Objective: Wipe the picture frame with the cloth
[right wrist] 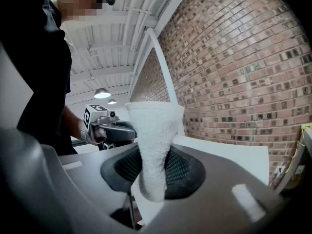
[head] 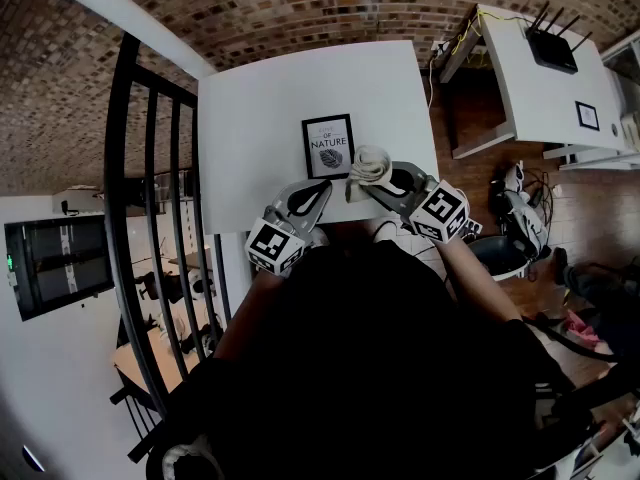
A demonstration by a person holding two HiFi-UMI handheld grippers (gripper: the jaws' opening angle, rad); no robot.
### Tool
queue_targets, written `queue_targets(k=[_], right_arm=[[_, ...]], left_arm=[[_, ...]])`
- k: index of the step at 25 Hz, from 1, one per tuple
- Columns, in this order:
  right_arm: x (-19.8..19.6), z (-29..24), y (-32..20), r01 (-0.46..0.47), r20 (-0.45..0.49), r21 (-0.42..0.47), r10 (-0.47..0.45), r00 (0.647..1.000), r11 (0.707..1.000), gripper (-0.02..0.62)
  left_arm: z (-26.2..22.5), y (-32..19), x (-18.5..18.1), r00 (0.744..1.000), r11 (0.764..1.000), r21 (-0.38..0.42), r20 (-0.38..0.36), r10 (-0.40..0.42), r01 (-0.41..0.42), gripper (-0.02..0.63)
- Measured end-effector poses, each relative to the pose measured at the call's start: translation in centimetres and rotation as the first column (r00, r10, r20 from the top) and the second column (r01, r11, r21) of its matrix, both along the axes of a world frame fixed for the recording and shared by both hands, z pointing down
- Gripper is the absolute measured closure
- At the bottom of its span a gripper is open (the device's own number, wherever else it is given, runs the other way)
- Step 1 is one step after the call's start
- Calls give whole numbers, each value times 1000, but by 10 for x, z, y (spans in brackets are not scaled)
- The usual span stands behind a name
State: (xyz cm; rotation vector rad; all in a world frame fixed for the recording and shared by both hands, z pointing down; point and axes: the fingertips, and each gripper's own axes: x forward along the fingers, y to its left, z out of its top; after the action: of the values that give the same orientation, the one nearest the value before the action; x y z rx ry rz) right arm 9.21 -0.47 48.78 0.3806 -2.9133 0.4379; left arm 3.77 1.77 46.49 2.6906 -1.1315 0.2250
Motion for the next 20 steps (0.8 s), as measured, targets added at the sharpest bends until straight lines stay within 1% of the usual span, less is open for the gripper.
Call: queue_targets(k=[3, 7, 12, 17, 20], right_arm=[[-10, 7, -3, 18, -14, -5, -18, 1000, 1000, 488], [-33, 12, -3, 21, -30, -11, -21, 999, 1000, 488], [-75, 12, -11, -19, -40, -31, 17, 999, 999, 488], [-115, 21, -22, -65, -94, -40, 61, 994, 997, 488], [-129, 30, -30, -95, -132, -49, 87, 987, 994, 486]], left_arm=[[3, -3, -7, 1000, 1000, 4, 7, -9, 9, 605], [11, -3, -23, 1000, 1000, -5, -6, 8, -8, 606], [16, -16, -62, 999, 999, 0, -18, 51, -51, 606], [23, -26, -103, 995, 996, -4, -52, 88, -88, 606], [25, -32, -121, 993, 995, 7, -63, 100, -100, 604]])
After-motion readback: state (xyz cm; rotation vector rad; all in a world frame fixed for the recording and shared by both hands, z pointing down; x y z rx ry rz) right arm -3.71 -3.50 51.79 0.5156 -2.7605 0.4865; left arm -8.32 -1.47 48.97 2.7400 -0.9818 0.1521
